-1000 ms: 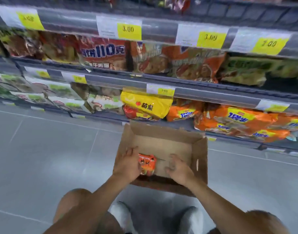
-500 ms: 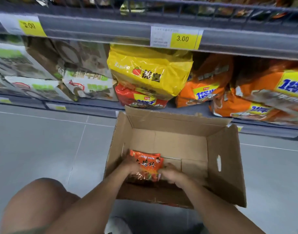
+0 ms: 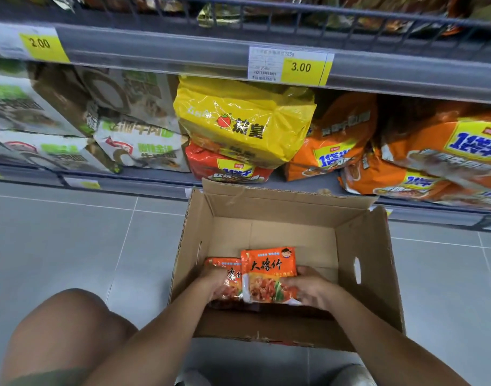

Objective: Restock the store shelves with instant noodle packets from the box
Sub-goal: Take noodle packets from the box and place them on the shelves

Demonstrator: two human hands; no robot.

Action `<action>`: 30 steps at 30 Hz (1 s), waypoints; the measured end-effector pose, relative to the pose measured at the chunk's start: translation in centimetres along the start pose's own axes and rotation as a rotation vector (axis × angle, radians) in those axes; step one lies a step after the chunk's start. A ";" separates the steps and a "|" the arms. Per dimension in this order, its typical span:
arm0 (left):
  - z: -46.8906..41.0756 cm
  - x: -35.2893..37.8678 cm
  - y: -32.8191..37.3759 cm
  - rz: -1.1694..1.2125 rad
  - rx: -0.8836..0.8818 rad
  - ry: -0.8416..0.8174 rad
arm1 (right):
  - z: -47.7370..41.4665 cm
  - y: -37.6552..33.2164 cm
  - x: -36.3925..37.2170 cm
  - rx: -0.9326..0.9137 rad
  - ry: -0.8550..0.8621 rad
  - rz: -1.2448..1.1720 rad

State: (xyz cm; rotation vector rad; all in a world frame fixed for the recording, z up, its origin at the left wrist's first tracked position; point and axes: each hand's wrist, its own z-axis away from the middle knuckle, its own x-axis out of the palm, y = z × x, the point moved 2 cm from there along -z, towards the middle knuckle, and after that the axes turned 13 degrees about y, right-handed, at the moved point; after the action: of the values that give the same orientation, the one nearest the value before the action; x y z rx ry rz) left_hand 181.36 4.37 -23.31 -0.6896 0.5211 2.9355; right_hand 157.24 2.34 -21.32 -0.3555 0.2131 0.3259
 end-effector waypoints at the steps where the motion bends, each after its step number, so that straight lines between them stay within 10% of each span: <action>1: -0.4 0.0 -0.2 -0.040 0.014 0.064 | 0.0 0.1 -0.9 -0.003 0.017 -0.024; 17: -0.3 4.8 -0.7 -0.590 0.115 -0.064 | 0.3 2.2 -7.7 0.029 0.126 -0.156; 30: -0.5 9.1 0.0 -0.411 0.048 -0.173 | -0.1 3.8 -7.9 0.049 0.206 -0.117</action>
State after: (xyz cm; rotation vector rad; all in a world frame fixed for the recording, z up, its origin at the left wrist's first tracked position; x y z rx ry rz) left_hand 173.42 4.25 -27.76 -0.4649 0.3783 2.5564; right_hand 148.64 3.49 -20.48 -0.3515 0.3995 0.1678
